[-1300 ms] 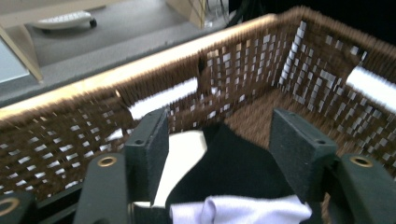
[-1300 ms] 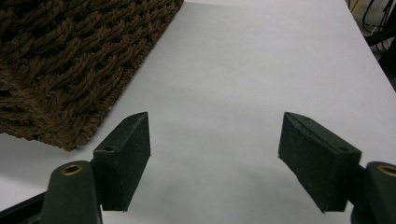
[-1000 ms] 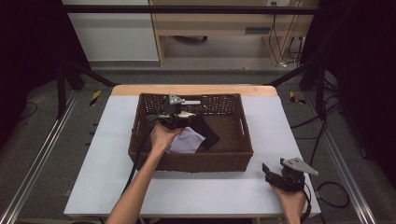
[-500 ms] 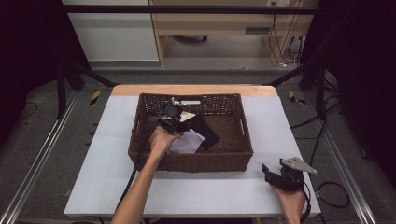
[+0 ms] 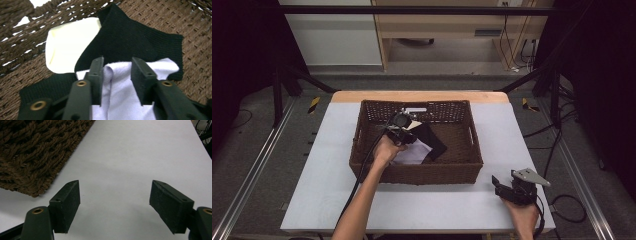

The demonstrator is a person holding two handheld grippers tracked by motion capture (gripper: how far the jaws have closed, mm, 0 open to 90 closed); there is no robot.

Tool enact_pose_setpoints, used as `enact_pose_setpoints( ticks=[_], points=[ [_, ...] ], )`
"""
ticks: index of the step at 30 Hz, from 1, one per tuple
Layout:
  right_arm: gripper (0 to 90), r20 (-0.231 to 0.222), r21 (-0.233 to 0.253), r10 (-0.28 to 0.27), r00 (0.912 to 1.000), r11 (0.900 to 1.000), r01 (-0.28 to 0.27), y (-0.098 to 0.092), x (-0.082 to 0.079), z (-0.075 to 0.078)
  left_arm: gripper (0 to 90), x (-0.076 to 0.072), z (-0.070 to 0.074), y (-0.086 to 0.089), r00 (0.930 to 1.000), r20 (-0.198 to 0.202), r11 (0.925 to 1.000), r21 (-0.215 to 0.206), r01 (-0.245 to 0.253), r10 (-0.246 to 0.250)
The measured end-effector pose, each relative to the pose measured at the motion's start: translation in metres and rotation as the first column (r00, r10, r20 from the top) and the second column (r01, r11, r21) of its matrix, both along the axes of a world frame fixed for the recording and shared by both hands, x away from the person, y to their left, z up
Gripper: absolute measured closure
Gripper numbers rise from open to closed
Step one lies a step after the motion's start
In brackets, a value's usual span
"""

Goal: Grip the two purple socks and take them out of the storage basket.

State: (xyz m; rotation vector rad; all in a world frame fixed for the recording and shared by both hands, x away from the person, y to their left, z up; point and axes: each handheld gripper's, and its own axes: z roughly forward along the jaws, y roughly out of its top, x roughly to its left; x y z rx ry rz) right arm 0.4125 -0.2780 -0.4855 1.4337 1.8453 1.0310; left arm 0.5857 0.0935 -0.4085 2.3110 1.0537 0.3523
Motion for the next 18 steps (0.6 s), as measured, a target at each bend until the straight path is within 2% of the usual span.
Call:
enact_pose_setpoints(
  ticks=[5,9,13,15,18],
  points=[
    [24.6,-0.002,0.004,0.002,1.0000,1.000,-0.002,0.000,-0.001,0.000,82.5,-0.003,0.001,-0.001,0.9999,0.006,0.9999,0.009,0.012,-0.012],
    [24.6,-0.001,0.002,0.003,1.0000,1.000,-0.003,0.000,-0.001,0.000,84.9,-0.006,0.004,0.000,0.9995,0.023,0.9996,-0.018,0.022,-0.021],
    [24.6,-0.003,0.001,0.004,1.0000,1.000,-0.004,0.000,-0.001,0.000,85.2,-0.011,0.010,0.002,0.9963,0.082,0.9975,-0.063,0.030,-0.025],
    [24.5,-0.001,0.000,0.005,1.0000,1.000,-0.005,0.000,0.000,0.000,85.2,-0.014,0.015,0.004,0.9913,0.130,0.9966,-0.077,0.030,-0.020],
    [24.5,-0.004,-0.008,0.009,1.0000,1.000,-0.009,0.001,0.000,0.000,85.6,-0.016,0.022,0.007,0.9842,0.177,0.9913,-0.129,0.027,-0.003]
  ],
)
